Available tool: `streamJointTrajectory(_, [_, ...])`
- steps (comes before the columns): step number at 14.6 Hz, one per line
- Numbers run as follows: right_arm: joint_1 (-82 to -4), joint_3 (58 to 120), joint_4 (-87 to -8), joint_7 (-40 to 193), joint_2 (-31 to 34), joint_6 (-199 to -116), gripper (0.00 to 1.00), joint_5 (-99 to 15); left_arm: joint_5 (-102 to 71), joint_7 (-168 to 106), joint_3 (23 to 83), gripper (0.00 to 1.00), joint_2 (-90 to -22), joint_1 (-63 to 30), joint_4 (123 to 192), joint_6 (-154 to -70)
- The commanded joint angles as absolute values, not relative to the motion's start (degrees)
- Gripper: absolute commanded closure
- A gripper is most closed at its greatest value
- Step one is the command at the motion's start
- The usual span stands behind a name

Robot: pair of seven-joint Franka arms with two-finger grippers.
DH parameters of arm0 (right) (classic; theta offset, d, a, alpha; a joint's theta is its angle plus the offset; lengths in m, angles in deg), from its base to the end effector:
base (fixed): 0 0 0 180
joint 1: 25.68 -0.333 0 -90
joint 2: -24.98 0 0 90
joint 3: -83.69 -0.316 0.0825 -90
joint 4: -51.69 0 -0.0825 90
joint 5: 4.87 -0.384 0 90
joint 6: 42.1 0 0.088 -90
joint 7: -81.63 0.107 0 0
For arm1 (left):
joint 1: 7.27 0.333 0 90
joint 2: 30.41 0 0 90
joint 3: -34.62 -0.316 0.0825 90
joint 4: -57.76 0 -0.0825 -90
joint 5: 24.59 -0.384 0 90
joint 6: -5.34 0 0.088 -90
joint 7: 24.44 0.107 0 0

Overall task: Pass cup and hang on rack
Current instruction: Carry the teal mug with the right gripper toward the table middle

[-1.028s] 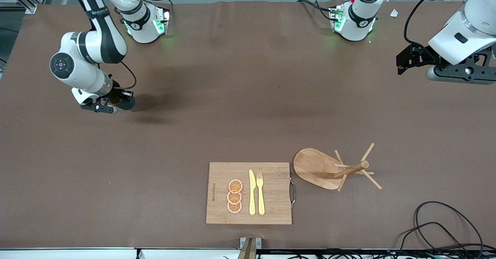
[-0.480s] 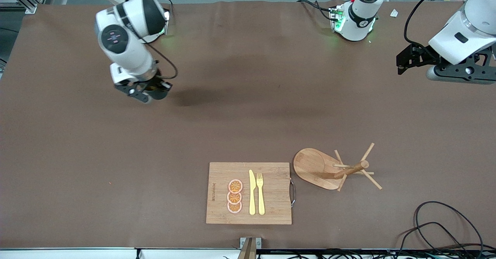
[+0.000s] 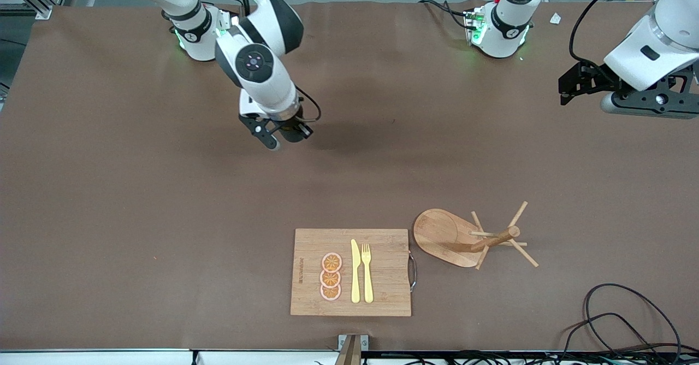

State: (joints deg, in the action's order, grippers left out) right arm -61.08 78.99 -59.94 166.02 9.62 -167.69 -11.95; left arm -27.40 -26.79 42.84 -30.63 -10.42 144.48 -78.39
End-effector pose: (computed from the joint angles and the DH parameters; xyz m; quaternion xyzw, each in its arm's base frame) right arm 0.4613 0.3917 0.3424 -0.9095 0.4110 0.0593 0.0176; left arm 0.5351 -0.1016 0.6400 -0.9964 0.0766 0.0249 0.0273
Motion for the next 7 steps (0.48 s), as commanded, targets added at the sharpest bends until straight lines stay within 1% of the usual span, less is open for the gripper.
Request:
streamJointTrajectory(1, [-65.12, 79.65, -55.29, 175.38, 5.39, -168.58, 1.00, -13.22, -27.75, -25.93, 42.97, 0.00, -31.28, -10.35, 143.01, -78.07])
streamJointTrajectory(3, [-67.41, 79.65, -51.60, 184.24, 2.67, -168.49, 1.00, -13.57, -27.75, -25.85, 42.97, 0.00, -31.28, -10.35, 143.01, -78.07])
streamJointTrajectory(7, [-72.51, 79.65, -41.76, 201.04, -4.62, -169.62, 1.00, -16.29, -27.84, -26.02, 42.97, 0.00, -31.28, -10.52, 142.75, -78.07])
